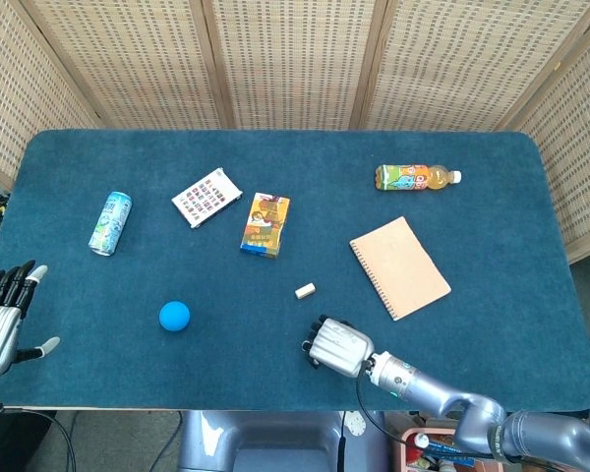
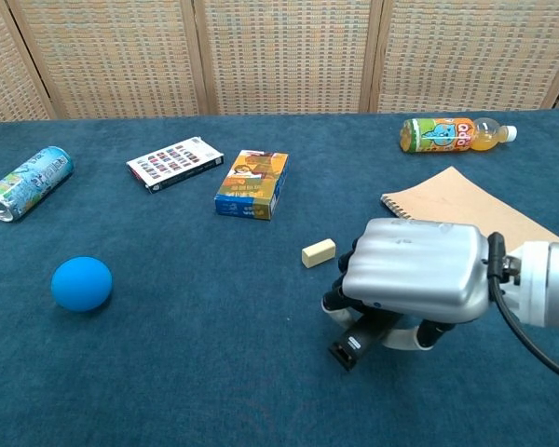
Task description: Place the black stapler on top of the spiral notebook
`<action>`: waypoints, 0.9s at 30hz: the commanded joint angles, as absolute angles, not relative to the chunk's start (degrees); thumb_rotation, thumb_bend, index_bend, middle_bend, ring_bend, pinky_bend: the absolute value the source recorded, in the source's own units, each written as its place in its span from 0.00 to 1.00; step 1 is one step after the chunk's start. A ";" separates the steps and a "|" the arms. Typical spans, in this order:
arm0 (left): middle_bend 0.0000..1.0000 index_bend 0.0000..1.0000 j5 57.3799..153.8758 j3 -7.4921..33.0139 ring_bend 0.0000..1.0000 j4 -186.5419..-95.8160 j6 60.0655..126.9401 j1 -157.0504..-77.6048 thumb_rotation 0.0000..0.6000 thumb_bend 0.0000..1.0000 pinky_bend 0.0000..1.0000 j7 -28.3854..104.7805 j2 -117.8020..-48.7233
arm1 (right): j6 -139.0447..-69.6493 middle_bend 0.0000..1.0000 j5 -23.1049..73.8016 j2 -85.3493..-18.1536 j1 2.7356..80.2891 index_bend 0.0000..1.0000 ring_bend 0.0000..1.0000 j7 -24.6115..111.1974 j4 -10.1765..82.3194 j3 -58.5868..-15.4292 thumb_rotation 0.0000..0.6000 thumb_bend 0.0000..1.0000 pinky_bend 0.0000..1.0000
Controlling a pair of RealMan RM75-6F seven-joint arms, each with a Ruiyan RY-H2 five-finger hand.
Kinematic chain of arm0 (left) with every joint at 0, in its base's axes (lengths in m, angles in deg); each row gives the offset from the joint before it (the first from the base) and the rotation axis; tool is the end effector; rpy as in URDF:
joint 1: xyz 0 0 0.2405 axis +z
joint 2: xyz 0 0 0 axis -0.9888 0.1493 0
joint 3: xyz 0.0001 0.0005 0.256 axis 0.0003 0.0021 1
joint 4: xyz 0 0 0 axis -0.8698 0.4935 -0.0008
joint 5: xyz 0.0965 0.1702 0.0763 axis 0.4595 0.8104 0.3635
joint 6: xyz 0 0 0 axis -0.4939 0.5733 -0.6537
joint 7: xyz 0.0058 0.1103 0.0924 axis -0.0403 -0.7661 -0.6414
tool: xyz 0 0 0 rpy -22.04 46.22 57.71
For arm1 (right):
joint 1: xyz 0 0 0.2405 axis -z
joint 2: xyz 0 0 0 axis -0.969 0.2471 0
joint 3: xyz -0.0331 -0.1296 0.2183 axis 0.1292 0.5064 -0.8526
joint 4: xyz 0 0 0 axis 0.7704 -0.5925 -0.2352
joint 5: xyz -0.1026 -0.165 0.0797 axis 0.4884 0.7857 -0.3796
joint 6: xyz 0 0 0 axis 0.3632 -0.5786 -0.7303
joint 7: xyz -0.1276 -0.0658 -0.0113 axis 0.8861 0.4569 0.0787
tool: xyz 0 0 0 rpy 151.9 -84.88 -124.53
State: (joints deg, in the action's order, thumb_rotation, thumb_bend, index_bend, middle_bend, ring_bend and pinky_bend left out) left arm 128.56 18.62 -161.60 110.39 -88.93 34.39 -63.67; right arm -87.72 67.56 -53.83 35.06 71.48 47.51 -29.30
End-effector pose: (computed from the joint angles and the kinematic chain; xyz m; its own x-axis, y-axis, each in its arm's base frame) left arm -0.3098 0.1931 0.1527 0.4595 0.0599 0.8862 0.8882 -0.0236 -0.4589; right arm -0.1332 -0.2670 -0.0419 0.8082 0.1133 0.5779 -0.2169 -0.8551 0.4709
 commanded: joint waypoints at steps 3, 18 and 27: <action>0.00 0.00 128.25 18.54 0.00 -161.55 110.28 -88.97 1.00 0.00 0.00 34.52 -63.59 | -91.23 0.58 67.89 -50.87 34.43 0.54 0.44 70.09 48.73 -30.11 1.00 0.43 0.51; 0.00 0.00 127.47 18.62 0.00 -161.61 108.52 -89.63 1.00 0.00 0.00 35.32 -63.35 | -89.07 0.58 50.94 -48.27 34.25 0.54 0.44 67.20 37.08 -37.50 1.00 0.43 0.51; 0.00 0.00 126.82 18.61 0.00 -161.34 107.57 -90.02 1.00 0.00 0.00 35.00 -63.51 | -87.90 0.58 48.80 -52.51 33.75 0.54 0.44 66.34 28.00 -35.70 1.00 0.43 0.51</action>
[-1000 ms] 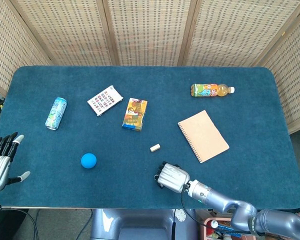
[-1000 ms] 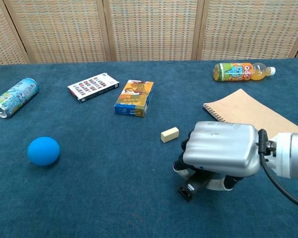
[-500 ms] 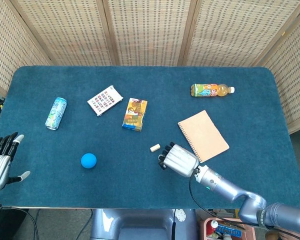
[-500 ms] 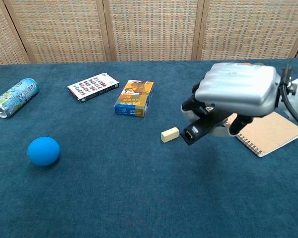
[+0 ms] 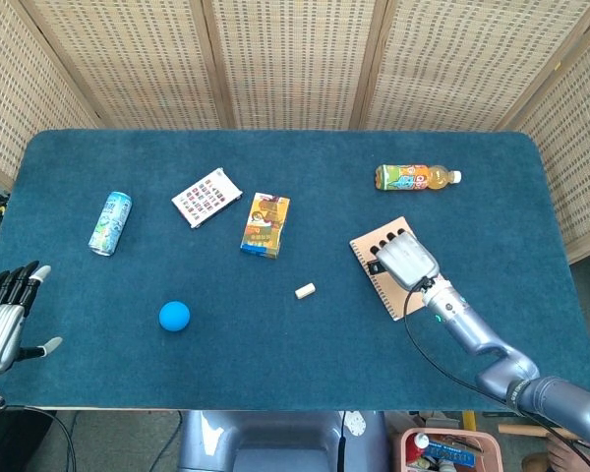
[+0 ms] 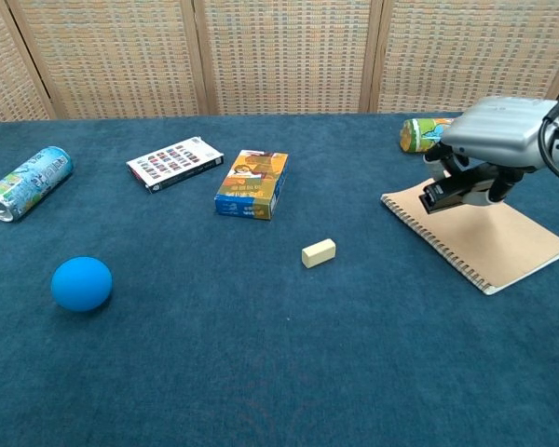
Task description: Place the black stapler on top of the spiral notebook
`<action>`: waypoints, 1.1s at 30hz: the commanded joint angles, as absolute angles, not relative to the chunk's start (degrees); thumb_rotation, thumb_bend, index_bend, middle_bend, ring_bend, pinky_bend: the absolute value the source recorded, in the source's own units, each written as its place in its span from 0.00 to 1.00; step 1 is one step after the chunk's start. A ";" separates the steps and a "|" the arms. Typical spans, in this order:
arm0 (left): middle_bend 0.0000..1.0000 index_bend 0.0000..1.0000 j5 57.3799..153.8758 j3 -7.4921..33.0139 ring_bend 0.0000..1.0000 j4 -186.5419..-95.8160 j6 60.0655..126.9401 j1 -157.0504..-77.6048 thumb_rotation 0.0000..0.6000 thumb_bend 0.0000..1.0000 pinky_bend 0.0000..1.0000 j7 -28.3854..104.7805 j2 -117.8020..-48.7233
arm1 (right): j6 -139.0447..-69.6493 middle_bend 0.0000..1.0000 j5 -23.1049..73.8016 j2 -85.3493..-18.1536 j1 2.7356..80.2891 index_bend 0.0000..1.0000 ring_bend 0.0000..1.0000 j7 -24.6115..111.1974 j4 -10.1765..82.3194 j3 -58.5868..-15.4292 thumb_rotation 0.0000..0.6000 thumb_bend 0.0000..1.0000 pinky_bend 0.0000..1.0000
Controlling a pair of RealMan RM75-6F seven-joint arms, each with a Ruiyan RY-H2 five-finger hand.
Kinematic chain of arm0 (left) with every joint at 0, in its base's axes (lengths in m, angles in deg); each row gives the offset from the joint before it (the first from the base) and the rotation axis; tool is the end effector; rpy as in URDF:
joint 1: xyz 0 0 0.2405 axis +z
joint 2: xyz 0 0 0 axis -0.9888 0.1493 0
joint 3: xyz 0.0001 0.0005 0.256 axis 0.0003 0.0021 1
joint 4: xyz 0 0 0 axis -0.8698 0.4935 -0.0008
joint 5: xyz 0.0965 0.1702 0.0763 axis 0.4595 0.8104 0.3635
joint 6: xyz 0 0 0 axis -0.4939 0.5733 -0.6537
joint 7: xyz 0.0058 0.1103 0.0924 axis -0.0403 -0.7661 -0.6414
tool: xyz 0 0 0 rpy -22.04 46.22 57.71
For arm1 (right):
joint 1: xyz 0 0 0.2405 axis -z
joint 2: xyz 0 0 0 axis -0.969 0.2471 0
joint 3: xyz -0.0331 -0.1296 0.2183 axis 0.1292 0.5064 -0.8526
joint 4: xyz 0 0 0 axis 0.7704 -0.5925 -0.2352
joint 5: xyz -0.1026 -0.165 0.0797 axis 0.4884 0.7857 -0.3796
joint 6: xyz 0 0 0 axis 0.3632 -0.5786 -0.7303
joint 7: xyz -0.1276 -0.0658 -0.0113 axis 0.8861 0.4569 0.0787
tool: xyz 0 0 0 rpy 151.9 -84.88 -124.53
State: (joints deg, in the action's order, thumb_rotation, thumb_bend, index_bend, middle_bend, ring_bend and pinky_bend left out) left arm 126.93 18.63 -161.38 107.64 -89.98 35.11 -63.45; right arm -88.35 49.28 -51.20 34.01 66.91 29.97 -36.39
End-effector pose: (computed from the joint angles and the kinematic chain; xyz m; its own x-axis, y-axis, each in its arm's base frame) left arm -0.3138 0.1985 0.1497 0.4510 0.1007 0.8868 0.8919 -0.0133 -0.4521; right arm -0.2012 -0.3833 0.0298 0.8446 0.0213 0.5349 -0.4463 -0.5238 0.7256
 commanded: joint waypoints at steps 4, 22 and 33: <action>0.00 0.00 126.49 18.56 0.00 -161.39 107.39 -90.09 1.00 0.00 0.00 34.77 -63.59 | -87.92 0.58 48.80 -53.81 33.28 0.54 0.44 66.09 25.38 -35.07 1.00 0.43 0.51; 0.00 0.00 126.07 18.77 0.00 -161.63 106.99 -90.23 1.00 0.00 0.00 34.16 -63.63 | -85.15 0.00 40.22 -52.46 33.43 0.03 0.00 73.60 27.08 -35.02 1.00 0.03 0.09; 0.00 0.00 126.46 18.60 0.00 -161.54 108.13 -89.86 1.00 0.00 0.00 35.44 -63.19 | -102.20 0.00 43.06 -41.44 41.73 0.00 0.00 70.00 45.69 -34.90 1.00 0.00 0.00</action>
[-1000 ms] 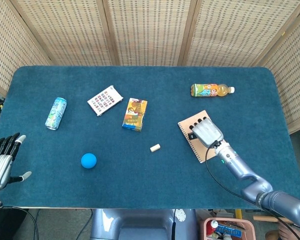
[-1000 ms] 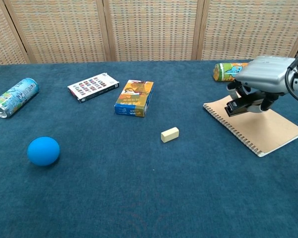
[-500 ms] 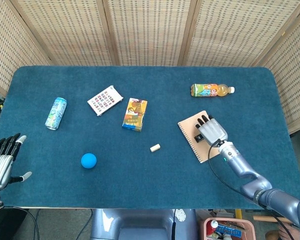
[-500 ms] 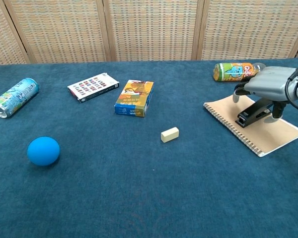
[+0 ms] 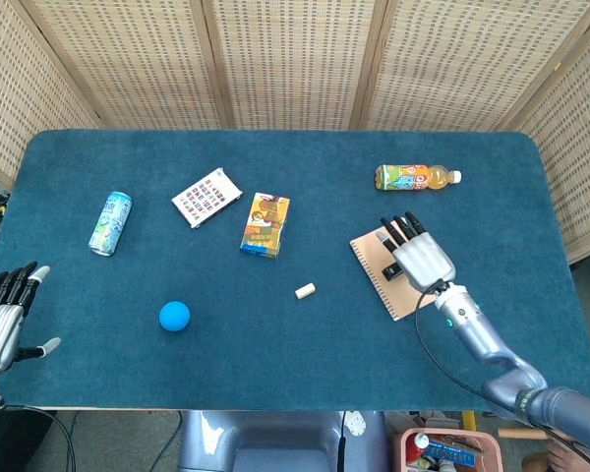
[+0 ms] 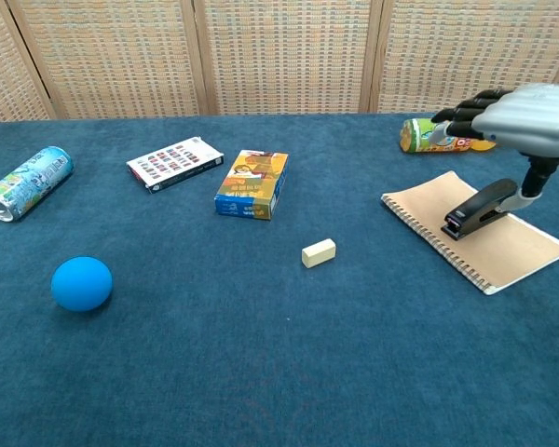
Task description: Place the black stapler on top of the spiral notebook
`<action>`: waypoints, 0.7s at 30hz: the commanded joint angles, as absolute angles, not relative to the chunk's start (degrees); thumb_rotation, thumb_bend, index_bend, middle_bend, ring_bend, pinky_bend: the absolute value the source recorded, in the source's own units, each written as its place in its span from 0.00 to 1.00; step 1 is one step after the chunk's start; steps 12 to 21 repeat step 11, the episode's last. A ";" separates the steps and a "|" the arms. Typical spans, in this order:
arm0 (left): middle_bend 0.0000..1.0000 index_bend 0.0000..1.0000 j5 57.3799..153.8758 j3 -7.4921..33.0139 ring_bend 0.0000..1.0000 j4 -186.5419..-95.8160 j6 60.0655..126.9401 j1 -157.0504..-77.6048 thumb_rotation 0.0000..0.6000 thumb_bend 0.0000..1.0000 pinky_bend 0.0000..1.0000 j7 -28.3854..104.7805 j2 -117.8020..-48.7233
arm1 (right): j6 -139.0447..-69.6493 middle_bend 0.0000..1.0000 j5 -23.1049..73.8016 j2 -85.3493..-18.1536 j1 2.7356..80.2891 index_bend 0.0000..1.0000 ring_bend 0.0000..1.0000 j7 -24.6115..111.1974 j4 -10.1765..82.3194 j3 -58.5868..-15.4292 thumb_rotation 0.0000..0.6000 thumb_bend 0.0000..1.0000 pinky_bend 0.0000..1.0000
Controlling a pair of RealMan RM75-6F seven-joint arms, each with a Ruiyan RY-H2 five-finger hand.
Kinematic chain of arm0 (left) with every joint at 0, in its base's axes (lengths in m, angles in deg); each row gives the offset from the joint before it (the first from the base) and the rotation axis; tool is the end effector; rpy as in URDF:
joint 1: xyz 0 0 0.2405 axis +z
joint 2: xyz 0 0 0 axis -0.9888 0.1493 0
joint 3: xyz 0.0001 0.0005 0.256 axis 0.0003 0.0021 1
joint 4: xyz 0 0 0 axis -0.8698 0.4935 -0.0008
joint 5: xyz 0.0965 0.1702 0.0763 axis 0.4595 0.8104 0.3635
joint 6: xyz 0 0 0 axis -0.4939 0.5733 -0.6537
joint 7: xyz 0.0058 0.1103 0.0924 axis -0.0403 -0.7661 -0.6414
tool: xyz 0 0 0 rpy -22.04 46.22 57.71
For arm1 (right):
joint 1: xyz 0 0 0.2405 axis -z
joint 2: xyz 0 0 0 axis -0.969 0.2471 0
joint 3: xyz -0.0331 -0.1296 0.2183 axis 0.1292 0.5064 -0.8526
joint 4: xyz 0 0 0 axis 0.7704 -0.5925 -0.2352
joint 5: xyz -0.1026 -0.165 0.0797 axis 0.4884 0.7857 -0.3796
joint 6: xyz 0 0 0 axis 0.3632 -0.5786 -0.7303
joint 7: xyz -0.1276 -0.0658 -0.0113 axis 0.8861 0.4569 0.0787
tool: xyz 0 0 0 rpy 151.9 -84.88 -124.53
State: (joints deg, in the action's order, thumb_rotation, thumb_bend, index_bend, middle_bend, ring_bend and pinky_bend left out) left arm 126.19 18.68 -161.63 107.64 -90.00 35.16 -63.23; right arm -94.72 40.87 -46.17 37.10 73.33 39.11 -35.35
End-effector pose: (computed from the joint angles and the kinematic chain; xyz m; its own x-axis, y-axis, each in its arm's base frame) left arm -0.3150 0.1983 0.1511 0.4476 0.1023 0.8884 0.8931 -0.0009 -0.4498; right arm -0.2088 -0.3654 0.0584 0.8190 0.0146 0.5736 -0.5154 -0.4208 0.7466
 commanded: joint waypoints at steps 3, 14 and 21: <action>0.00 0.00 127.33 18.62 0.00 -161.24 109.42 -89.47 1.00 0.00 0.00 35.84 -63.35 | -110.64 0.00 46.34 -37.75 47.45 0.00 0.00 63.29 49.87 -33.01 1.00 0.00 0.00; 0.00 0.00 130.67 18.91 0.00 -159.18 113.09 -88.61 1.00 0.00 0.00 36.49 -64.39 | -125.63 0.00 50.47 -36.44 59.91 0.00 0.00 52.45 50.49 -27.57 1.00 0.00 0.00; 0.00 0.00 130.67 18.91 0.00 -159.18 113.09 -88.61 1.00 0.00 0.00 36.49 -64.39 | -125.63 0.00 50.47 -36.44 59.91 0.00 0.00 52.45 50.49 -27.57 1.00 0.00 0.00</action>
